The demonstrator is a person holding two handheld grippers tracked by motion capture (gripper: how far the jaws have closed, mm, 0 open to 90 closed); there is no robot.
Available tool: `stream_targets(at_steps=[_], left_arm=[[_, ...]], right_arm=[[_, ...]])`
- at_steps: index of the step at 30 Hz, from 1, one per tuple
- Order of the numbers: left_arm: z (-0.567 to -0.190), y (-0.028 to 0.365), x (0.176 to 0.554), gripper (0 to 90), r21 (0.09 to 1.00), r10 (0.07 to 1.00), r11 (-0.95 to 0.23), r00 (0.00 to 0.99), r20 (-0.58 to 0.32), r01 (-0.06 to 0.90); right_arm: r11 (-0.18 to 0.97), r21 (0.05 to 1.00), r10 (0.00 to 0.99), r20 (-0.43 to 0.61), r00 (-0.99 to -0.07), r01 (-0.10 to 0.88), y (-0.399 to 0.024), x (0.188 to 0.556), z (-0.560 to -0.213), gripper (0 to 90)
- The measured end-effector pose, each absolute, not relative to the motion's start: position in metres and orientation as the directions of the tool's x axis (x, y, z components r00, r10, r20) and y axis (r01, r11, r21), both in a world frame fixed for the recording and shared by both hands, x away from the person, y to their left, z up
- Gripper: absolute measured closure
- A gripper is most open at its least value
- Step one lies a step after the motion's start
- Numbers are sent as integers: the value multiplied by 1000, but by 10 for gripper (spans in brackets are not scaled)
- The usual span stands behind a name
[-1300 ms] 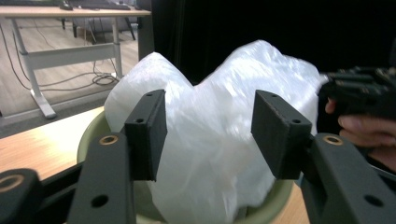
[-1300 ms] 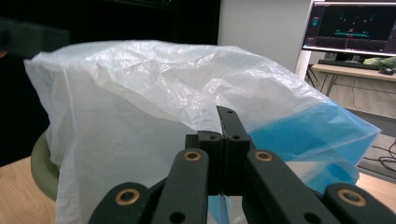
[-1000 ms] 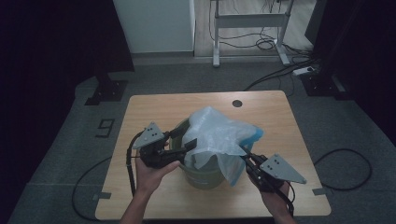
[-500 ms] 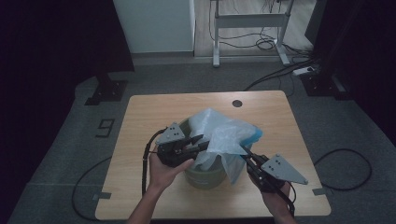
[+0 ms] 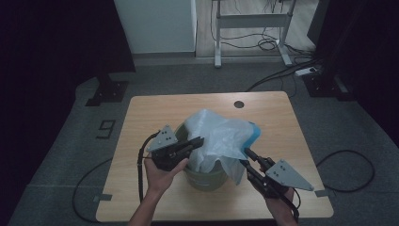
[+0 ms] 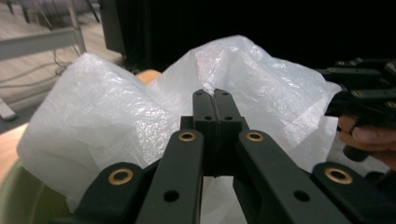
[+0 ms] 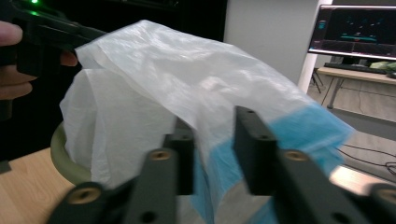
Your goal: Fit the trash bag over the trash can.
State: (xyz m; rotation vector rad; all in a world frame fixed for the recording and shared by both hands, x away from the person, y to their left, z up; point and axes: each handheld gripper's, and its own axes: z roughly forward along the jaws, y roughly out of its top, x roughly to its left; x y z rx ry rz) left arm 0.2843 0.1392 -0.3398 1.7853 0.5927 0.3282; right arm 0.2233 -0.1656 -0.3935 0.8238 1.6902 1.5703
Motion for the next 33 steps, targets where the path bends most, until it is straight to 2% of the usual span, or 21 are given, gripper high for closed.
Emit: stream_targets(at_steps=[3,9,22,33], left_arm=[[-340,147,281,900,959,552,-176,829,-91,222],[-341,165,277,900,967,556,-125,823,-116,221],[-350,187,273,900,967,564,-69,809,-164,244],[-361,198,268,900,964,565,-54,804,-184,259]], right_arm=[[46,999,829,-35,-559,6,-169,218,-396,499],[9,999,817,11,-577,31,-177,210,-403,434],[-46,996,827,81,-556,78,-197,216,-412,425],[-35,991,825,103,-556,132,-186,251,-415,449]])
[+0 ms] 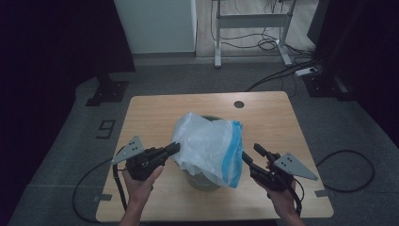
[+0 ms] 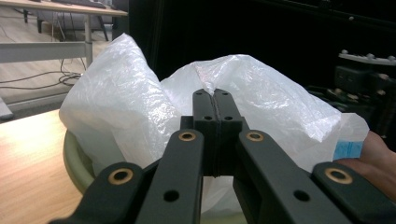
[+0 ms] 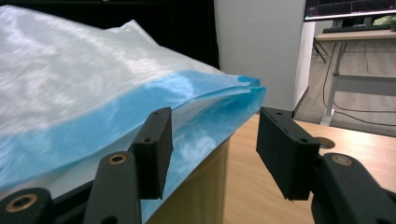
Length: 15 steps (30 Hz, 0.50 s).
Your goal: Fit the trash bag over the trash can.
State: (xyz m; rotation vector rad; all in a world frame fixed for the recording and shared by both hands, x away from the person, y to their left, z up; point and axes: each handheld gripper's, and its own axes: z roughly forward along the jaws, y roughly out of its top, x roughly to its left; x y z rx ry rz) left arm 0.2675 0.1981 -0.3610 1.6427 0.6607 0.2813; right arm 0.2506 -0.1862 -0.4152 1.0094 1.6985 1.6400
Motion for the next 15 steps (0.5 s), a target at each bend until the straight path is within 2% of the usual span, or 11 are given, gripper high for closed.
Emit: stream_targets(at_steps=[15], left_arm=[[-378,212,262,899,959,568,-31,795,-214,281]], right_arm=[[-49,988,841,119,-529,144,-175,285,-401,457]])
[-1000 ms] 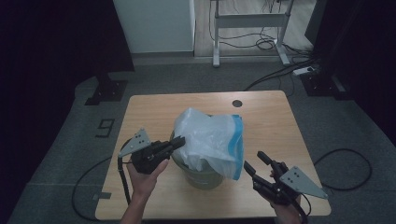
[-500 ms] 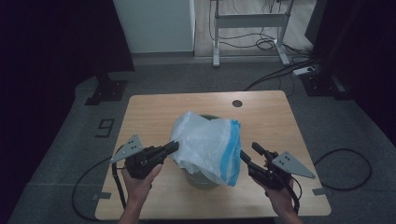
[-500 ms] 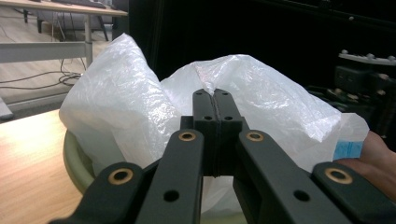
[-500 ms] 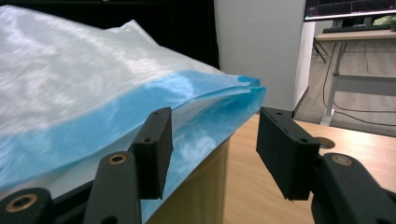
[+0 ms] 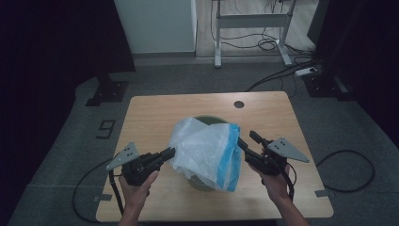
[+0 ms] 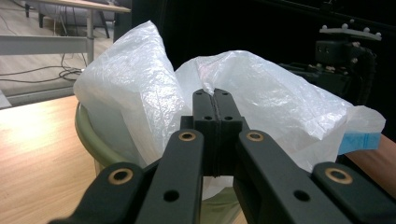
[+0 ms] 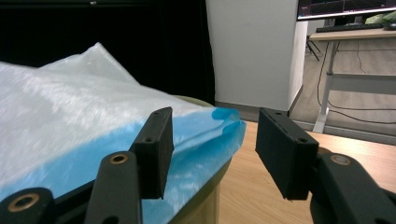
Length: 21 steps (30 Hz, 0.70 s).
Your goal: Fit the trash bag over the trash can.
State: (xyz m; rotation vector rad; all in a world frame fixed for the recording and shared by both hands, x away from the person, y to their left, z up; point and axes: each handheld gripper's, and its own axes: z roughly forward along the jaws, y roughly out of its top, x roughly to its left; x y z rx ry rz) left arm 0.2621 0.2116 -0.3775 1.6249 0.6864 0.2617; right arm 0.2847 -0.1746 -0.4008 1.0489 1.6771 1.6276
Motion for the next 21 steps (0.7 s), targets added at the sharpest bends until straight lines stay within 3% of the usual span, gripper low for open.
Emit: stream_targets(at_steps=[16,20,21], left_arm=[[-389,219,261,892,951,562,-17,789,-246,309],[-382,218,259,740,950,566,-24,787,-244,311],[-382,218,259,627,950,566,-24,787,-244,311]], right_arm=[[-16,982,847,114,-520,189,-167,290,-415,464],[-11,982,848,110,-519,191,-168,291,-416,465],[-11,982,848,110,-519,191,-168,291,-416,465]])
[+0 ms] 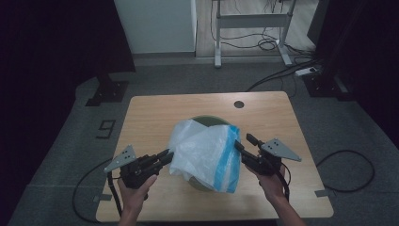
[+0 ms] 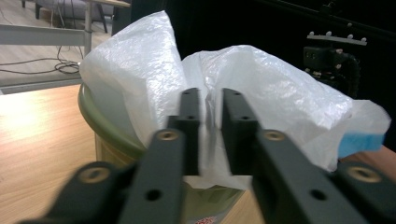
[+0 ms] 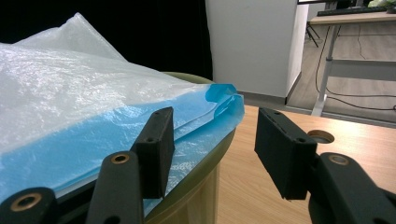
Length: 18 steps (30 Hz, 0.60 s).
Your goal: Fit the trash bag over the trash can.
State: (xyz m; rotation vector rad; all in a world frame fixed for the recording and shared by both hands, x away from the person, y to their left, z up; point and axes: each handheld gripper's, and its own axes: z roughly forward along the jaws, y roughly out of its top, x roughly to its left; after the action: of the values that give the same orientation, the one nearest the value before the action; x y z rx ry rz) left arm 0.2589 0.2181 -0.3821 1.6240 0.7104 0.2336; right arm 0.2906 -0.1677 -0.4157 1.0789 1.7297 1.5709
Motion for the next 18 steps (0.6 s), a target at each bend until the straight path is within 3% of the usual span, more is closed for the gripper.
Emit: stream_targets(at_steps=[7,18], left_arm=[[-355,212,252,450,962,593,-69,786,-174,265],[-327,193,262,421,955,584,-121,798,-151,270]], right_arm=[[-6,983,848,103,-519,185,-167,290,-414,467],[2,984,852,91,-516,176,-168,289,-412,472]])
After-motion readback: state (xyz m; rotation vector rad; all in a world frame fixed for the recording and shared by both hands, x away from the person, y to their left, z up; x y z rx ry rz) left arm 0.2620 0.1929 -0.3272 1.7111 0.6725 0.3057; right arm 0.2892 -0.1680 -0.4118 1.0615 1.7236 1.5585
